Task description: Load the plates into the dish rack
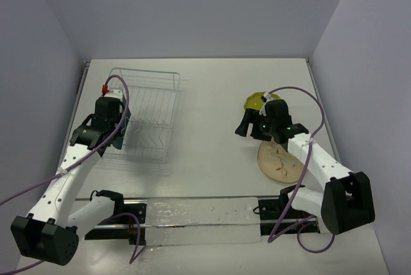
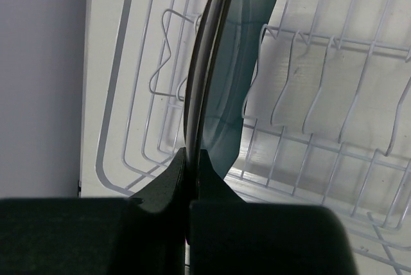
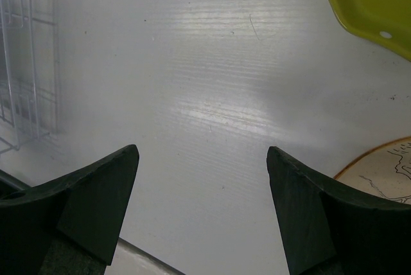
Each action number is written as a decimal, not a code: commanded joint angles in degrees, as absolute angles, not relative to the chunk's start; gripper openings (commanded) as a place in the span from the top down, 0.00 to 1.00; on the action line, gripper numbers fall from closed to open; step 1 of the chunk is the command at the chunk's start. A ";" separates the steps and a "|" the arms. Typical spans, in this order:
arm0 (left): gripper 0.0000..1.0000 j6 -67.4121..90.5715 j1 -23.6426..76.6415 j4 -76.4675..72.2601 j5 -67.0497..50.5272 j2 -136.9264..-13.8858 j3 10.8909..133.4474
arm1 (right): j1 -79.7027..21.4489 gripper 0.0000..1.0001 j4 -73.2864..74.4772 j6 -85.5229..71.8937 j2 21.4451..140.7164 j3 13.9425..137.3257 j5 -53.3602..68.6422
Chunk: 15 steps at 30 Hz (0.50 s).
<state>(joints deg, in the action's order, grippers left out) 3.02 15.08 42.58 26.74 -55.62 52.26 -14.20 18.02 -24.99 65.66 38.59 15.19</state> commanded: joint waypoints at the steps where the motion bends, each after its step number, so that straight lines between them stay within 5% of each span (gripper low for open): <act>1: 1.00 5.43 14.41 36.40 28.16 -54.69 54.41 | -13.55 0.12 16.51 -24.17 65.85 40.52 14.78; 3: 0.99 5.62 14.41 37.12 28.49 -55.04 54.72 | -13.57 0.12 16.52 -24.17 65.74 40.47 14.77; 10: 0.57 6.33 14.41 39.27 29.17 -56.12 56.30 | -13.62 0.12 17.21 -24.17 65.14 40.52 14.44; 15: 0.44 7.48 14.41 41.70 31.41 -55.99 58.35 | -13.54 0.12 17.32 -24.17 64.34 40.52 14.25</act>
<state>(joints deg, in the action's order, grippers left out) 5.79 14.79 42.31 28.78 -56.34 54.40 -14.20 18.11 -24.97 65.80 38.59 14.98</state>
